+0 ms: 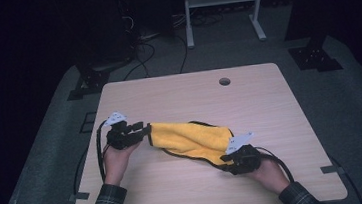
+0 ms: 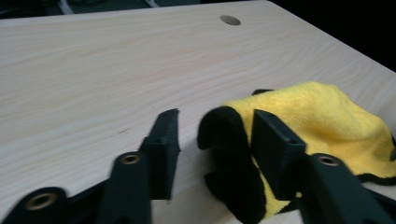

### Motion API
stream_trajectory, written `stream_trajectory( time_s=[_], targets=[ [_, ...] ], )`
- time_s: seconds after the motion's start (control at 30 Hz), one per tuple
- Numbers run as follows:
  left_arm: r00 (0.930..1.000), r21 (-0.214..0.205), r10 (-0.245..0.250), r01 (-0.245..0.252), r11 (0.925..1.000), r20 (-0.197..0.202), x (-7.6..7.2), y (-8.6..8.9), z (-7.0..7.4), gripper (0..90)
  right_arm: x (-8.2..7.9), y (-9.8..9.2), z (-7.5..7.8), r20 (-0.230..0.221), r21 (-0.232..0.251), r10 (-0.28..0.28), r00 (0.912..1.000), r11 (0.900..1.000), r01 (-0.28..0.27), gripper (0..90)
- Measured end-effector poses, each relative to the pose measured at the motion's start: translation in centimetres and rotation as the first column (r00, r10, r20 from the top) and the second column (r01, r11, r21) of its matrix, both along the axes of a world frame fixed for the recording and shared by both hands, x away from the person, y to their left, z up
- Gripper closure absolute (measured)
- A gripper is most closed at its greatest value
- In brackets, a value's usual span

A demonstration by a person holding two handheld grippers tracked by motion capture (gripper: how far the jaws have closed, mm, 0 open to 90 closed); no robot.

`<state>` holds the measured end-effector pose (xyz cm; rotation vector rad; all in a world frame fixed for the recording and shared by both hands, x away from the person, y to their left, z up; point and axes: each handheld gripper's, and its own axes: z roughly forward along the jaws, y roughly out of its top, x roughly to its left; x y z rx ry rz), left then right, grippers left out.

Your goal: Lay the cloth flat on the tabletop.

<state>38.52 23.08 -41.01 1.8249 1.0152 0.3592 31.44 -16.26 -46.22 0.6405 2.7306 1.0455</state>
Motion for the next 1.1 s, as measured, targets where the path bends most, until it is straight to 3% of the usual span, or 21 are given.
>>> stream_trajectory(
  time_s=[0.13,0.2,0.3,0.33,0.47,0.53,0.57,0.6,0.63,0.83,0.87,0.9,0.93,0.97,1.0,1.1],
  targets=[
    [0.9999,-0.003,0.010,-0.010,0.9999,0.004,-0.1,0.4,0.1,41.1,0.1,0.4,0.1,0.011,0.030,-0.006,0.9999,0.9995,0.005,63.4],
    [0.9999,0.005,0.012,-0.013,0.9999,0.008,-0.2,0.5,0.2,36.0,0.5,1.7,0.5,0.023,0.063,-0.007,0.9997,0.9980,0.006,63.4],
    [0.9999,0.016,0.013,-0.013,0.9998,0.011,-0.3,0.4,0.2,32.4,0.8,2.7,0.6,0.030,0.067,0.000,0.9995,0.9977,-0.002,63.4],
    [0.9999,0.021,0.006,-0.006,0.9998,0.016,-0.3,0.4,0.2,31.6,1.4,3.8,0.4,0.036,0.043,0.000,0.9994,0.9991,-0.002,63.5],
    [0.9998,0.024,-0.001,0.001,0.9997,0.019,-0.4,0.2,0.3,29.4,2.2,4.9,-0.1,0.028,0.054,0.000,0.9996,0.9985,-0.002,64.1],
    [0.9998,0.024,-0.011,0.010,0.9997,0.019,-0.4,0.1,0.3,28.4,2.5,5.8,-0.6,0.025,0.023,0.004,0.9997,0.9997,-0.005,74.4],
    [0.9998,0.024,-0.011,0.010,0.9997,0.019,-0.4,0.1,0.3,28.3,2.5,5.8,-0.6,0.025,0.023,0.004,0.9997,0.9997,-0.005,74.4],
    [0.9997,0.030,-0.012,0.012,0.9995,0.019,-0.4,0.1,0.3,28.3,2.5,5.9,-0.8,0.043,-0.004,0.025,0.9988,0.9997,-0.025,85.0],
    [0.9997,0.030,-0.012,0.012,0.9995,0.019,-0.4,0.1,0.3,28.3,2.5,5.9,-0.8,0.043,-0.004,0.025,0.9988,0.9997,-0.025,85.0],
    [0.9997,0.026,-0.015,0.015,0.9995,0.019,-0.4,0.1,0.3,28.0,2.0,3.2,0.9,0.032,0.017,-0.003,0.9995,0.9998,0.002,86.7],
    [0.9997,0.026,-0.019,0.018,0.9995,0.018,-0.4,0.0,0.3,28.0,1.8,1.3,1.4,0.026,0.031,-0.014,0.9996,0.9994,0.014,86.6],
    [0.9997,0.026,-0.019,0.018,0.9995,0.018,-0.4,0.0,0.3,28.0,1.8,1.3,1.4,0.026,0.031,-0.014,0.9996,0.9994,0.014,86.6],
    [0.9997,0.027,-0.020,0.020,0.9994,0.017,-0.4,0.0,0.2,28.0,1.6,-0.7,1.8,0.021,0.039,-0.030,0.9993,0.9988,0.030,86.4],
    [0.9996,0.027,-0.022,0.022,0.9994,0.017,-0.4,0.0,0.2,28.0,1.6,-0.7,1.8,0.021,0.039,-0.030,0.9993,0.9988,0.030,86.4],
    [0.9997,0.030,-0.023,0.023,0.9993,0.010,-0.4,-0.2,0.1,27.9,1.6,-2.8,2.1,0.021,0.040,-0.060,0.9980,0.9974,0.059,86.4],
    [0.9995,0.040,-0.032,0.032,0.9987,0.009,-0.3,-0.3,0.1,28.0,1.6,-4.5,2.1,0.021,0.040,-0.094,0.9954,0.9949,0.093,86.4]
  ],
)
